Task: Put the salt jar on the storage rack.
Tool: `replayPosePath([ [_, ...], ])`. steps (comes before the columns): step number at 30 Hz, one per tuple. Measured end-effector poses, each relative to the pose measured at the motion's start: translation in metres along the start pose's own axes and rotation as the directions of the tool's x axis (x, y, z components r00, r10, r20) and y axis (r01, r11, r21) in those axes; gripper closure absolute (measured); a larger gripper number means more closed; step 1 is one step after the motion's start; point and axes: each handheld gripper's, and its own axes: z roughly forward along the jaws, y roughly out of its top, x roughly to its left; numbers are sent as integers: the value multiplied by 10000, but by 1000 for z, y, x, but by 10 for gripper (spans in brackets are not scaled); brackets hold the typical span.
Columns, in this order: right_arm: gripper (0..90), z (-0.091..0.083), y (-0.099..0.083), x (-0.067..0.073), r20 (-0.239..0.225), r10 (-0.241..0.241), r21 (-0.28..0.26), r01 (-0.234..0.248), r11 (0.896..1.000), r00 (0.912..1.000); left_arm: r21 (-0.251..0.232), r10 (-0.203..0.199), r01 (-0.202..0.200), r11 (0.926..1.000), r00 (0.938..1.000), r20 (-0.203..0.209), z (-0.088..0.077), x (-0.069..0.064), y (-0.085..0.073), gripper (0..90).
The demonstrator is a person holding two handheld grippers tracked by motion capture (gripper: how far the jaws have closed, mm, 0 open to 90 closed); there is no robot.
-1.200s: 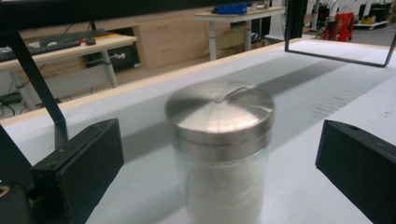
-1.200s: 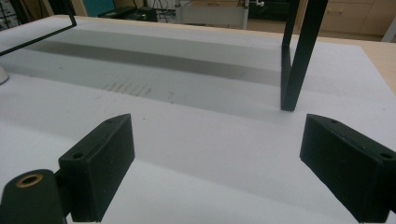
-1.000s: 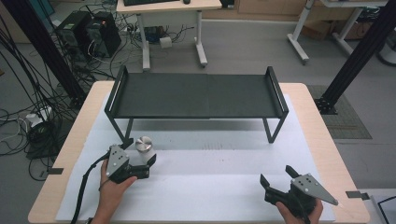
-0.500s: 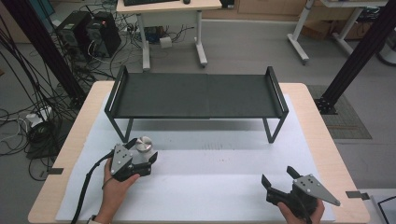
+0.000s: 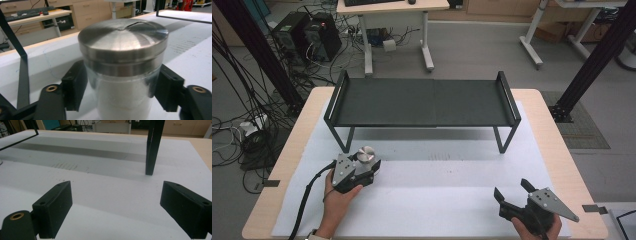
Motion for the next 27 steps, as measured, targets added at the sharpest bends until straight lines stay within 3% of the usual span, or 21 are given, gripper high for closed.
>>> replayPosePath([
  [3,106,0,0,0,9,2,-20,-2,10000,10000,28,-32,32,10000,10000,90,1,1,0,409],
  [17,107,-1,0,0,49,-1,21,1,10000,10000,96,-173,171,9998,9997,159,-1,3,3,424],
  [25,107,1,0,2,7,14,43,-14,10000,10000,0,-127,127,9999,9995,292,-12,5,12,423],
  [27,107,1,1,3,-18,-10,43,10,10000,10000,-28,-143,144,9999,9992,366,-19,6,21,424],
])
